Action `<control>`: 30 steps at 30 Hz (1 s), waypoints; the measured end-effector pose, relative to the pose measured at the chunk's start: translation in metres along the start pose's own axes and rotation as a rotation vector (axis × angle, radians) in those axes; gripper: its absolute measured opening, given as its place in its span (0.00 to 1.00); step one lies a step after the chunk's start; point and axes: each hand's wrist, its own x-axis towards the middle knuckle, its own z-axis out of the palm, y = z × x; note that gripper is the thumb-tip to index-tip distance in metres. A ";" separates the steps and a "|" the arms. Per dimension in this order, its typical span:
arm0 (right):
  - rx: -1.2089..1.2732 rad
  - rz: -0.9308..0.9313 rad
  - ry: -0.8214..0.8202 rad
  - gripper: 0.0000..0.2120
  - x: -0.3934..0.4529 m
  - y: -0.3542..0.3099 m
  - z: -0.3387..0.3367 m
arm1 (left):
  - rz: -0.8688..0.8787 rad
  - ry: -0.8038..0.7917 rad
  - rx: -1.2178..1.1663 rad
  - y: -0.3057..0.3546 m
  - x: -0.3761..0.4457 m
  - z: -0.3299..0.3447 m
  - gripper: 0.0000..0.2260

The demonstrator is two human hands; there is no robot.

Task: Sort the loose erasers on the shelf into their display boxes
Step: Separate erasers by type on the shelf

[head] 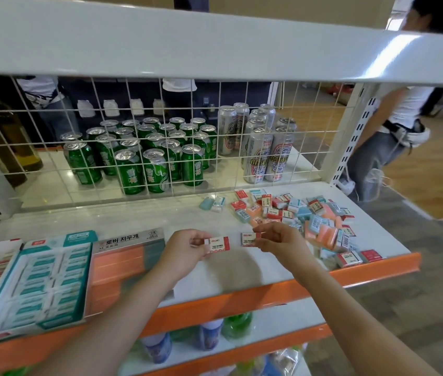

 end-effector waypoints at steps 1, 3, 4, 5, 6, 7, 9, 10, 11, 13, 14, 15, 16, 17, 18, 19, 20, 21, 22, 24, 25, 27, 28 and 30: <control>0.004 -0.003 -0.004 0.08 -0.001 0.000 0.000 | 0.012 0.012 0.036 -0.001 -0.001 0.000 0.10; -0.004 -0.010 -0.006 0.08 -0.003 -0.001 -0.001 | 0.029 0.025 0.091 -0.002 -0.003 0.001 0.10; -0.015 -0.014 -0.006 0.08 -0.004 -0.002 -0.002 | 0.031 0.026 0.106 -0.001 -0.004 0.001 0.09; -0.020 -0.018 -0.008 0.08 -0.004 -0.003 -0.003 | 0.033 0.028 0.115 -0.001 -0.006 0.001 0.09; -0.022 -0.019 -0.010 0.08 -0.005 -0.003 -0.003 | 0.034 0.035 0.119 0.000 -0.007 0.001 0.09; -0.024 -0.019 -0.014 0.08 -0.005 -0.004 -0.004 | 0.033 0.045 0.116 0.000 -0.008 0.001 0.09; -0.039 -0.023 -0.022 0.08 -0.005 -0.006 -0.003 | 0.035 0.076 0.106 -0.001 -0.011 0.001 0.12; -0.048 -0.027 -0.030 0.08 -0.005 -0.007 -0.002 | 0.039 0.095 0.104 -0.002 -0.013 0.001 0.13; -0.057 -0.029 -0.040 0.08 -0.005 -0.007 -0.001 | 0.043 0.113 0.105 -0.003 -0.015 0.001 0.14; -0.070 -0.033 -0.059 0.08 -0.003 -0.008 0.003 | 0.052 0.147 0.102 -0.005 -0.021 0.000 0.14; -0.076 -0.036 -0.069 0.08 -0.003 -0.008 0.006 | 0.056 0.165 0.110 -0.005 -0.024 -0.001 0.14; -0.084 -0.042 -0.079 0.08 -0.003 -0.009 0.009 | 0.062 0.188 0.126 -0.007 -0.026 -0.003 0.14; -0.099 -0.052 -0.088 0.08 -0.003 -0.009 0.013 | 0.070 0.214 0.136 -0.008 -0.028 -0.005 0.14; -0.117 -0.065 -0.095 0.08 -0.002 -0.010 0.017 | 0.077 0.238 0.134 -0.009 -0.031 -0.008 0.13; -0.138 -0.079 -0.102 0.08 -0.002 -0.011 0.022 | 0.081 0.255 0.121 -0.009 -0.034 -0.012 0.12; -0.158 -0.093 -0.109 0.08 -0.002 -0.013 0.027 | 0.081 0.267 0.111 -0.009 -0.037 -0.016 0.11; -0.178 -0.113 -0.114 0.08 -0.002 -0.015 0.033 | 0.080 0.276 0.111 -0.009 -0.040 -0.021 0.10; -0.197 -0.136 -0.117 0.08 -0.001 -0.016 0.040 | 0.077 0.285 0.120 -0.009 -0.043 -0.026 0.09; -0.214 -0.159 -0.118 0.08 -0.001 -0.018 0.047 | 0.076 0.293 0.127 -0.010 -0.046 -0.032 0.09; -0.227 -0.189 -0.129 0.07 -0.002 -0.022 0.062 | 0.072 0.314 0.132 -0.012 -0.051 -0.046 0.09; -0.231 -0.201 -0.138 0.07 -0.002 -0.025 0.070 | 0.072 0.329 0.134 -0.014 -0.054 -0.053 0.09; -0.243 -0.226 -0.159 0.07 -0.002 -0.032 0.088 | 0.083 0.364 0.165 -0.016 -0.057 -0.070 0.08; -0.238 -0.236 -0.172 0.07 -0.002 -0.035 0.098 | 0.089 0.385 0.184 -0.017 -0.060 -0.080 0.07; -0.204 -0.242 -0.192 0.07 -0.002 -0.040 0.120 | 0.093 0.424 0.209 -0.021 -0.065 -0.102 0.08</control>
